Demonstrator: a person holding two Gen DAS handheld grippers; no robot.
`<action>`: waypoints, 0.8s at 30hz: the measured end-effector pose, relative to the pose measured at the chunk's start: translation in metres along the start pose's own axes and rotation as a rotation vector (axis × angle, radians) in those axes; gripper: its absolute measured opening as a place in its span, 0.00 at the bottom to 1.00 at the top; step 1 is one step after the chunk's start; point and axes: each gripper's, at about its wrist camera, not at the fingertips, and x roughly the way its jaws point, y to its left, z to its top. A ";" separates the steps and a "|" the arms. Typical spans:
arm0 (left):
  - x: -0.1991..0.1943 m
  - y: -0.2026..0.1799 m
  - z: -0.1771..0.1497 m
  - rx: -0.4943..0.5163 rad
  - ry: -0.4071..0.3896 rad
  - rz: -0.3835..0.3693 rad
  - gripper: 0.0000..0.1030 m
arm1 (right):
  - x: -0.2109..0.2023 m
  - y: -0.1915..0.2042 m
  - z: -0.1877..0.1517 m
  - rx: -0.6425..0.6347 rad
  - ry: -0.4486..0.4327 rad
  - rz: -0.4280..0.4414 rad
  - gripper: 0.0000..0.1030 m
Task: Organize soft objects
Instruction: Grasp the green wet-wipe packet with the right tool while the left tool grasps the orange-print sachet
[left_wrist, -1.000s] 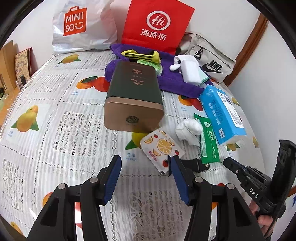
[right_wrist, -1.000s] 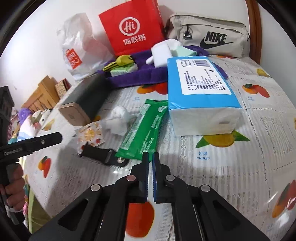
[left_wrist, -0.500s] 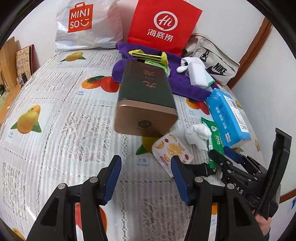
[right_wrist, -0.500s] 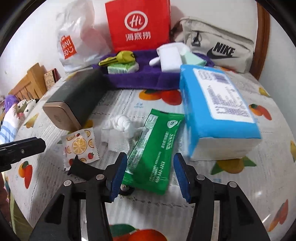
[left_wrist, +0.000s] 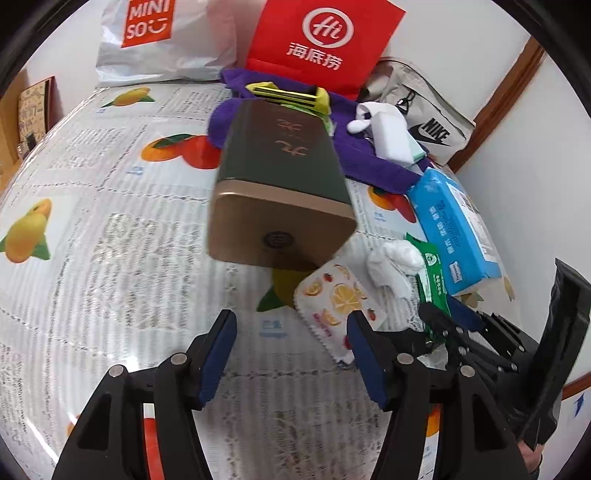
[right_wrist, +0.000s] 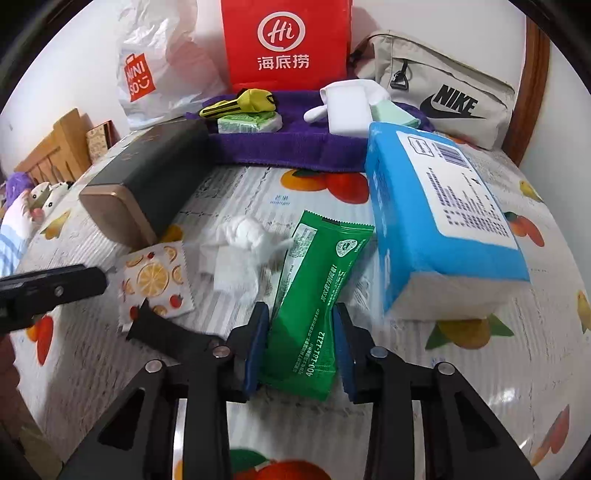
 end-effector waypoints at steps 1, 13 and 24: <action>0.001 -0.003 0.000 0.004 0.000 -0.002 0.59 | -0.004 -0.001 -0.002 -0.004 0.002 0.005 0.31; 0.028 -0.047 0.003 0.095 -0.001 0.144 0.80 | -0.043 -0.016 -0.037 -0.054 0.028 0.062 0.31; 0.050 -0.073 0.001 0.169 -0.023 0.302 0.88 | -0.043 -0.043 -0.057 -0.010 0.020 0.040 0.55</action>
